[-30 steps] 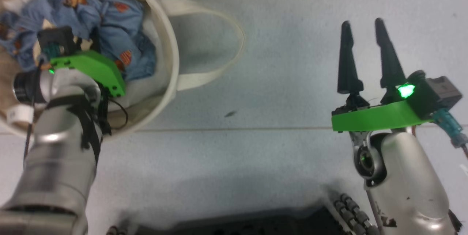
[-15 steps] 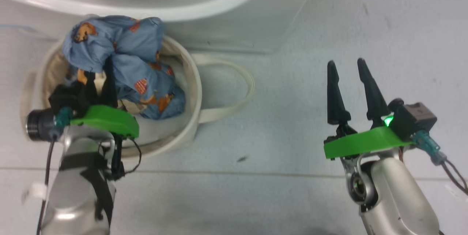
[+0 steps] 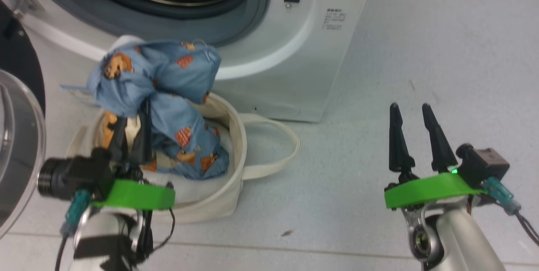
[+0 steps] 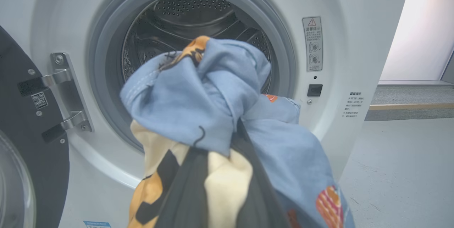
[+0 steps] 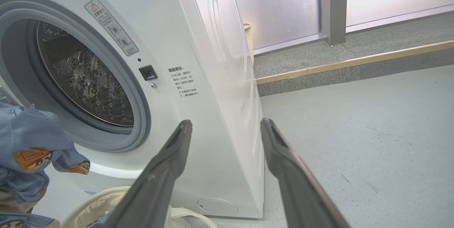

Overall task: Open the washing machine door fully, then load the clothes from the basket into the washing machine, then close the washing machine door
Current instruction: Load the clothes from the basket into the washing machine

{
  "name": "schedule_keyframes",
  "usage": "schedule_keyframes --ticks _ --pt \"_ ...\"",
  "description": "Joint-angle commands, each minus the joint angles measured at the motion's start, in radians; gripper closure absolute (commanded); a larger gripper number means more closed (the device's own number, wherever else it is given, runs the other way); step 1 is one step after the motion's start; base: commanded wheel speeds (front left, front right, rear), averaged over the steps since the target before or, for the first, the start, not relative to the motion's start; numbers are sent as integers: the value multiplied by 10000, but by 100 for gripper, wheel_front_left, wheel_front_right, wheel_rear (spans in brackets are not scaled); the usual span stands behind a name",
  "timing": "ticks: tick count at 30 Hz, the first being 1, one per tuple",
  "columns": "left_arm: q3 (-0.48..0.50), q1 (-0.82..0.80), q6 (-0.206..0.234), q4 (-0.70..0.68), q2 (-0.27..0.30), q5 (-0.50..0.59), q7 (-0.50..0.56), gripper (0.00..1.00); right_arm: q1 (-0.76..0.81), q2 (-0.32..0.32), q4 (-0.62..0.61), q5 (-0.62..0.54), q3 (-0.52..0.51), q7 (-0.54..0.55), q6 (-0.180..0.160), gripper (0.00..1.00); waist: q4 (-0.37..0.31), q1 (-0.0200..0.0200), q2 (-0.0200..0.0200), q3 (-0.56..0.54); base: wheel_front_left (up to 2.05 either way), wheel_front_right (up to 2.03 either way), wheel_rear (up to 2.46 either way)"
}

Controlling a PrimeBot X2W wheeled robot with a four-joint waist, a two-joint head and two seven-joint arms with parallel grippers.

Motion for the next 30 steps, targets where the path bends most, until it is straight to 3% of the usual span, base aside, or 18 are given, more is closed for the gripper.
schedule_keyframes --ticks 1,6,18,30 --pt "307 166 -34 -570 104 148 -118 100 168 40 -283 67 193 -122 2 0 -22 2 -1 -433 0 0 0" --pt "477 1024 -20 -1293 -37 -175 -118 100 469 40 -252 76 236 -122 2 0 -103 2 -1 -863 0 0 0" --pt "588 1300 13 -1062 -98 -730 -118 100 486 40 -309 -99 446 -122 2 0 -321 2 -1 -794 0 0 0" --pt "1269 -822 -278 -913 -100 -257 -118 100 -159 40 -698 -61 403 -122 2 0 -1052 2 -1 1224 0 0 0"
